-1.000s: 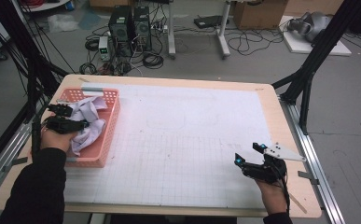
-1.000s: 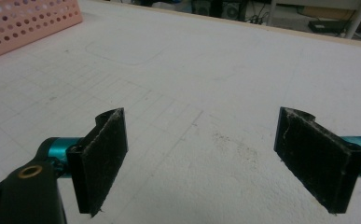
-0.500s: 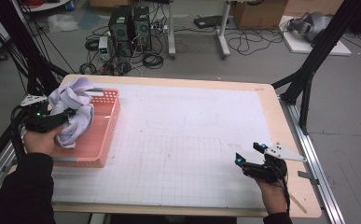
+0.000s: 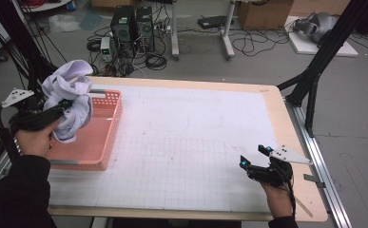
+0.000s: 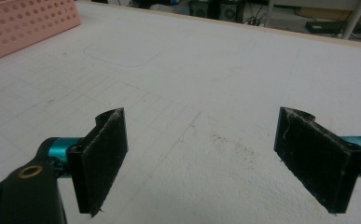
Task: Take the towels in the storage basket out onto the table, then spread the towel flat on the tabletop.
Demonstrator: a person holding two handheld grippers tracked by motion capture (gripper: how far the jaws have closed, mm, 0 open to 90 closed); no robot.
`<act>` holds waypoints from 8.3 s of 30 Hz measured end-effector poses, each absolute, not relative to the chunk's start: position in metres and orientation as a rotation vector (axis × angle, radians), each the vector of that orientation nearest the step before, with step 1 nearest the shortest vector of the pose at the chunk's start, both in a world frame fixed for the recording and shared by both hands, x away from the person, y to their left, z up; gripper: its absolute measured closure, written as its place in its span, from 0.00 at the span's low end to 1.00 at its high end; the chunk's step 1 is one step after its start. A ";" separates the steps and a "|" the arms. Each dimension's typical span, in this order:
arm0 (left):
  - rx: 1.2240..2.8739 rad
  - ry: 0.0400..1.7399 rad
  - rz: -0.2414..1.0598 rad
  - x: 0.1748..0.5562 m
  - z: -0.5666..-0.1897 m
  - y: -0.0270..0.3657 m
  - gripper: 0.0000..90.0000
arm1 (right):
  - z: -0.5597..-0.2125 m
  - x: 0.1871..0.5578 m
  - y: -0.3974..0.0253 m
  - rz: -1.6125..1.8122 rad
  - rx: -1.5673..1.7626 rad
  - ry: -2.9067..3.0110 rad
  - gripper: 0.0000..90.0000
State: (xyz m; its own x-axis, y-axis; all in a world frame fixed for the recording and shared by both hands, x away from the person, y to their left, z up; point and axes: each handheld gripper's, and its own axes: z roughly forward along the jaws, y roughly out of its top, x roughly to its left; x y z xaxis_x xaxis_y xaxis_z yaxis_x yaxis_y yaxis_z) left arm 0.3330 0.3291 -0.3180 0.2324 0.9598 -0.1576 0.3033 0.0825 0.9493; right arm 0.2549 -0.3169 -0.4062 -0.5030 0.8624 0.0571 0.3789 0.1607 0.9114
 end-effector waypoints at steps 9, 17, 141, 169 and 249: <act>1.414 1.202 0.765 0.326 -0.293 0.323 0.64 | -0.406 0.255 -0.317 1.317 1.172 1.959 0.18; 1.399 1.119 0.739 0.321 -0.280 0.307 0.64 | -0.406 0.255 -0.316 1.319 1.174 1.960 0.18; 1.716 0.751 0.433 0.285 -0.409 0.122 0.21 | -0.412 0.261 -0.315 1.295 1.176 1.997 0.18; 1.696 0.803 0.440 0.288 -0.413 0.132 0.20 | -0.410 0.263 -0.309 1.321 1.160 1.990 0.18; 1.853 0.611 0.178 0.294 -0.417 0.045 0.41 | -0.389 0.259 -0.315 1.312 1.126 1.984 0.52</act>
State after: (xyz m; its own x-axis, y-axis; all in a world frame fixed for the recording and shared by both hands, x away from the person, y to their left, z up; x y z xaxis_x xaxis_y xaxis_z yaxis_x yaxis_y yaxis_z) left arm 0.2942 0.0451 -0.4166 0.8546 0.4906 -0.1701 0.3226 -0.2448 0.9143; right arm 0.2588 -0.3147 -0.3887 -0.5300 0.8474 0.0318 0.3607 0.1914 0.9128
